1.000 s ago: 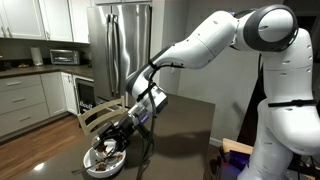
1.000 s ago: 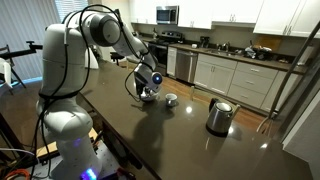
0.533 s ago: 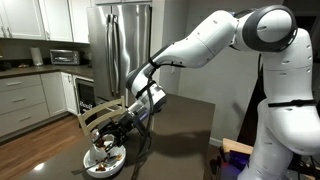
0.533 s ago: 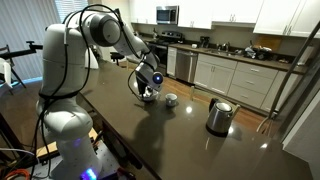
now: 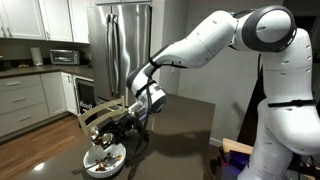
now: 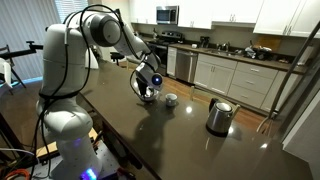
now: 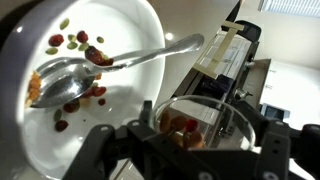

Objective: Pick up the glass cup and pour some of it's content into the bowl

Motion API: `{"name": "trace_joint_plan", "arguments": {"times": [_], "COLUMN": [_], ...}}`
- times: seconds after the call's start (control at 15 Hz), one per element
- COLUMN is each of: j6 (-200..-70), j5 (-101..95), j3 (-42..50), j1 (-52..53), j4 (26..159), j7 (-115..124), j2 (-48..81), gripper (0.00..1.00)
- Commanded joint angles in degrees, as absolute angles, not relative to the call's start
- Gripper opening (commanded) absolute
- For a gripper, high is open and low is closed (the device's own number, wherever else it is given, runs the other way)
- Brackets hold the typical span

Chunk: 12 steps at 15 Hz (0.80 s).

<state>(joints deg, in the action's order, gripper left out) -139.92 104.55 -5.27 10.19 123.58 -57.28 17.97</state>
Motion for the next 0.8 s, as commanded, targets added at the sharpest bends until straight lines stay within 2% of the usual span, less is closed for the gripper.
{"name": "trace_joint_plan", "arguments": {"times": [0.0, 0.73], "j6": [-140.4, -139.9], "j5": [108.8, 111.8], "j3": [-5.1, -4.8], "j1": [10.8, 10.9], "j4": [124.1, 125.6], "j7": [-63.0, -68.4], "j2": [17.1, 16.6], "gripper": [0.59, 0.59]}}
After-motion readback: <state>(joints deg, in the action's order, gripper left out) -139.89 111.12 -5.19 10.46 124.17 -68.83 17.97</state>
